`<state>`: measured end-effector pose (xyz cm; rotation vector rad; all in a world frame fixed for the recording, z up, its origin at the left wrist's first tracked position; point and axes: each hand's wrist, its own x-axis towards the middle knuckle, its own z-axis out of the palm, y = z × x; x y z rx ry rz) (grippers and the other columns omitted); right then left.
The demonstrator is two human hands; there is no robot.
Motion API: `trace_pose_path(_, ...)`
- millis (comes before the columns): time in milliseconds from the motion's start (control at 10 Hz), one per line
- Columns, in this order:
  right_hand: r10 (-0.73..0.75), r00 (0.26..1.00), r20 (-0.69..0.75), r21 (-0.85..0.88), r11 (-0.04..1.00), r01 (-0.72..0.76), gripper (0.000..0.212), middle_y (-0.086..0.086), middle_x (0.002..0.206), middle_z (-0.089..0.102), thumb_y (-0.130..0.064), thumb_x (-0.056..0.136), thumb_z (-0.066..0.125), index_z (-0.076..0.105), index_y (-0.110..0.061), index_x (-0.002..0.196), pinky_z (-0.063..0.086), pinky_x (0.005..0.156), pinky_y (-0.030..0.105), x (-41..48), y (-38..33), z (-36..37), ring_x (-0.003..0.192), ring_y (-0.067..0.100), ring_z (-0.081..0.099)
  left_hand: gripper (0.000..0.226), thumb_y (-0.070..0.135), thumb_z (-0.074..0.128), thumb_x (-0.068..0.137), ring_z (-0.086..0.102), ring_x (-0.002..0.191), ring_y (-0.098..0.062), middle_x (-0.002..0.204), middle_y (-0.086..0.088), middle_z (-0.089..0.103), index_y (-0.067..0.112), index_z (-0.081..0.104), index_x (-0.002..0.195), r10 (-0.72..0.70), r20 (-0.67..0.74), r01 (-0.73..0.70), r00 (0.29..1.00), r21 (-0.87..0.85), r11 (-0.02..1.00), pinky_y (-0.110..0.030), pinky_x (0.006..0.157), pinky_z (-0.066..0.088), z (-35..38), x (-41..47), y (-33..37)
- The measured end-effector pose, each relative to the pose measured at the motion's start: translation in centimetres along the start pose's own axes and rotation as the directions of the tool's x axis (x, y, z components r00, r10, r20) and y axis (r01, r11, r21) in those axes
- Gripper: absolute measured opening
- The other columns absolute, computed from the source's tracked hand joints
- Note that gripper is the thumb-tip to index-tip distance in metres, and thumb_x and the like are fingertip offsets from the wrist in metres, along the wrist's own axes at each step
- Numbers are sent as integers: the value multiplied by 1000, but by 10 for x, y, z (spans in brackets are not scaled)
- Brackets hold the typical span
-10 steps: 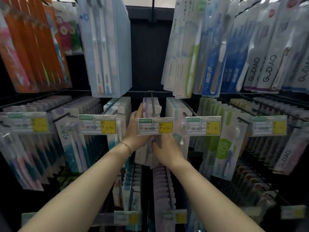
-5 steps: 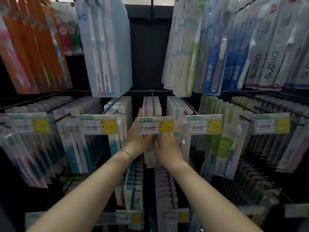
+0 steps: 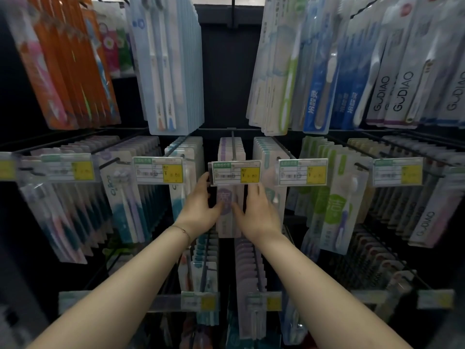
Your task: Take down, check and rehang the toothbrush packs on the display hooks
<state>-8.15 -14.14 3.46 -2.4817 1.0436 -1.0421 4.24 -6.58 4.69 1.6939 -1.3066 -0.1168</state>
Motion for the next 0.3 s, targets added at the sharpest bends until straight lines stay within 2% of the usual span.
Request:
trace_pose_path(100, -43, 999, 20, -76, 996, 44, 57, 6, 128, 49, -34, 95, 54, 29, -16, 142, 50, 78, 38, -10, 0, -5, 115, 25, 53, 65, 24, 63, 89, 42, 128, -12, 140, 0, 44, 15, 33, 146, 36, 51, -42, 998, 115, 992, -20, 103, 32, -8, -11, -2)
trace_pose_path(200, -37, 993, 113, -167, 984, 56, 54, 5, 132, 46, -36, 97, 49, 28, -18, 144, 49, 86, 41, -22, 1, -10, 122, 25, 47, 63, 26, 60, 92, 32, 136, -18, 148, -4, 34, 16, 31, 147, -50, 88, 23, 995, 285, 958, -25, 109, 26, -10, -25, -3)
trace_pose_path(300, -35, 981, 190, -247, 966, 82, 49, 6, 134, 44, -37, 98, 46, 32, -17, 141, 45, 91, 39, -33, 1, -16, 124, 25, 44, 54, 32, 56, 93, 32, 135, -18, 146, 0, 36, 21, 36, 143, -58, 99, 17, 993, 377, 926, -33, 109, 33, -10, -42, -3)
